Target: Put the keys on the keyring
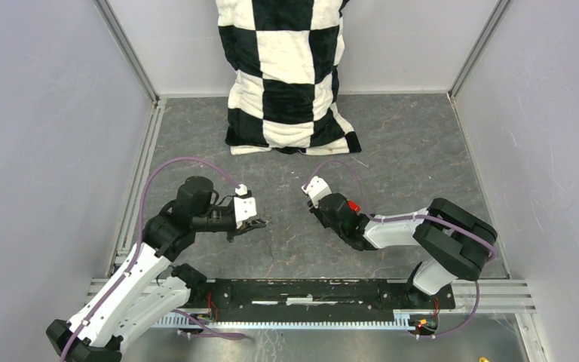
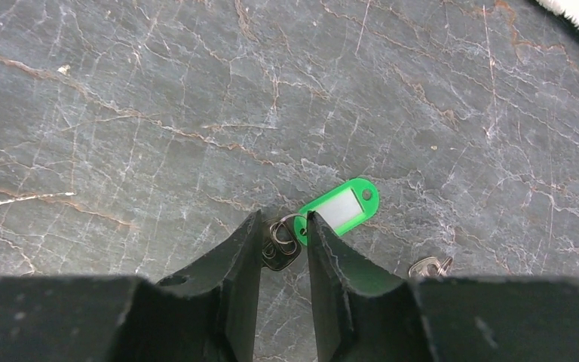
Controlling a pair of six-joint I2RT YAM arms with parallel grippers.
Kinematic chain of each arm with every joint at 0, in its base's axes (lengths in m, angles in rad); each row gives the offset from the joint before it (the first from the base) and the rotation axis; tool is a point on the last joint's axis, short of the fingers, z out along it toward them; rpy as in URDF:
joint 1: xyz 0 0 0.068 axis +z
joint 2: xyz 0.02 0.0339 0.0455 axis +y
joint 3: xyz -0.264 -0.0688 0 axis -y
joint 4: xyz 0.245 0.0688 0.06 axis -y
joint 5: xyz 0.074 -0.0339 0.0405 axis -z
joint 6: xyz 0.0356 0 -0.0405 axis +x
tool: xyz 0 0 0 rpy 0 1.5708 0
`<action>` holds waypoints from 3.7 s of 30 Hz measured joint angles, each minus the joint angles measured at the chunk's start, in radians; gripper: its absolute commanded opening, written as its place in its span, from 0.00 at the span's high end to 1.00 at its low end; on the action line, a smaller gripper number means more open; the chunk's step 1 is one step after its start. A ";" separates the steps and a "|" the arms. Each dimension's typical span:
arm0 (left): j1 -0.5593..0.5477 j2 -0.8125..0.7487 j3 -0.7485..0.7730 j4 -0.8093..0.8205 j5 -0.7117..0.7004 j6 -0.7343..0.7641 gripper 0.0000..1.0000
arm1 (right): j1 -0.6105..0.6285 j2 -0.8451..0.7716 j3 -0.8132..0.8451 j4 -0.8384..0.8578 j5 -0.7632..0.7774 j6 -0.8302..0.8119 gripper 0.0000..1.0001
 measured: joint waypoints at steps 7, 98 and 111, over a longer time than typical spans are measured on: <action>0.000 0.001 0.000 0.000 0.000 0.000 0.98 | -0.003 0.021 0.000 0.022 -0.002 0.019 0.77; 0.000 0.028 0.021 0.016 -0.027 -0.035 0.98 | 0.077 -0.185 -0.185 0.069 -0.161 0.080 0.59; 0.000 0.030 0.025 0.016 -0.029 -0.035 0.98 | 0.077 -0.173 -0.185 0.066 -0.160 0.076 0.74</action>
